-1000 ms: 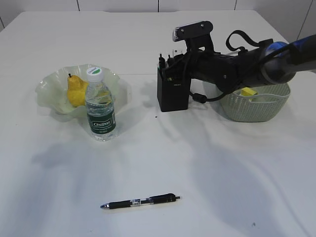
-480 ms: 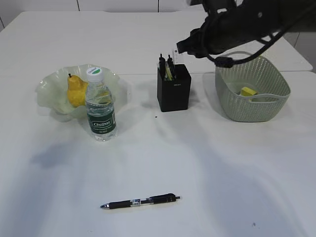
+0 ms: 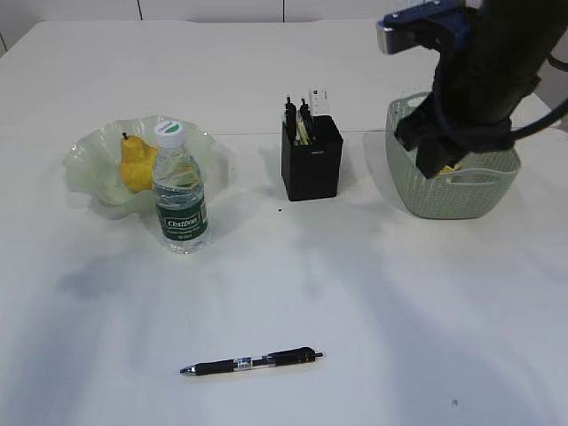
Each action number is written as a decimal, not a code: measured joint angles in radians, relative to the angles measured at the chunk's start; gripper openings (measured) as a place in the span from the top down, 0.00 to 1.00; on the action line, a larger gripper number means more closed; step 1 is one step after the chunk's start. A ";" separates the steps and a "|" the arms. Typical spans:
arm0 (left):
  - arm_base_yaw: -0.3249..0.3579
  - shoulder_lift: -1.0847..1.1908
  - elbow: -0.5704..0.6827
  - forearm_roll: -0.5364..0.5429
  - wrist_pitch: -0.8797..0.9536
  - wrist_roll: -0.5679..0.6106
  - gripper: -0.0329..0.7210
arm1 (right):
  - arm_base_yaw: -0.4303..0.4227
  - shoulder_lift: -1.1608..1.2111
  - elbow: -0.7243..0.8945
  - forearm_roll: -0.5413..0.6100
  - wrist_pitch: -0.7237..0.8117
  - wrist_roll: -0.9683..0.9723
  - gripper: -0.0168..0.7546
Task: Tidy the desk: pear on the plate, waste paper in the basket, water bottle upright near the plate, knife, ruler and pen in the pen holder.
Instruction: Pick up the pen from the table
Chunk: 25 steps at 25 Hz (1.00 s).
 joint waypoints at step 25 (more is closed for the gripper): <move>-0.563 0.033 -0.092 0.238 -0.068 0.145 0.36 | 0.000 -0.242 0.356 0.044 0.032 -0.036 0.67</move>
